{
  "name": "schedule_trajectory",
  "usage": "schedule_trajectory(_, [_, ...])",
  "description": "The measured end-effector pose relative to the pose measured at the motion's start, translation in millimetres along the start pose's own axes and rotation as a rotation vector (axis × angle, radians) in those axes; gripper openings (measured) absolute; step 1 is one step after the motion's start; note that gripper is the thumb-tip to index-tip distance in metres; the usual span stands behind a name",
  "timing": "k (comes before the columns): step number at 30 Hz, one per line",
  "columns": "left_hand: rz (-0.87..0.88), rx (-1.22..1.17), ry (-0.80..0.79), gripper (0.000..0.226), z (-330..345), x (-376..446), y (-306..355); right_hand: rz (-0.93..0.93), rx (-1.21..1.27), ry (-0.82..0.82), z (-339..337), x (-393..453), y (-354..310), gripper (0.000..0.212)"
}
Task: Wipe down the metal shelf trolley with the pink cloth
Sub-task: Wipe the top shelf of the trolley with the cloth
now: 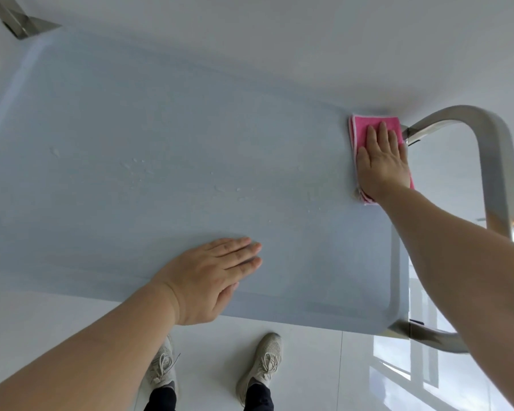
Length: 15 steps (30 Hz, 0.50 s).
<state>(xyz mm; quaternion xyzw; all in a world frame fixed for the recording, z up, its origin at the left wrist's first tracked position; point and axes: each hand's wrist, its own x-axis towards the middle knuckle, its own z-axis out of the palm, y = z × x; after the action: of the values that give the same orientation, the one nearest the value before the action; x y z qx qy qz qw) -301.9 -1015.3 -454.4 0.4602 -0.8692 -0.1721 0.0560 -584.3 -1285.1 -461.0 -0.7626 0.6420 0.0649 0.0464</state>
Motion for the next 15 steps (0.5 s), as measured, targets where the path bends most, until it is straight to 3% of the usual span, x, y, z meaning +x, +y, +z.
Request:
schedule_trajectory(7, [-0.011, -0.009, 0.021, 0.048, -3.1, 1.0, 3.9, -0.096, 0.030, -0.034, 10.6, -45.3, -15.1, 0.062])
schedule_trajectory(15, [-0.032, 0.002, 0.007, 0.048, -7.2, 0.8, 7.6, -0.248, 0.015, -0.076, 20.9, -155.3, -56.0, 0.060])
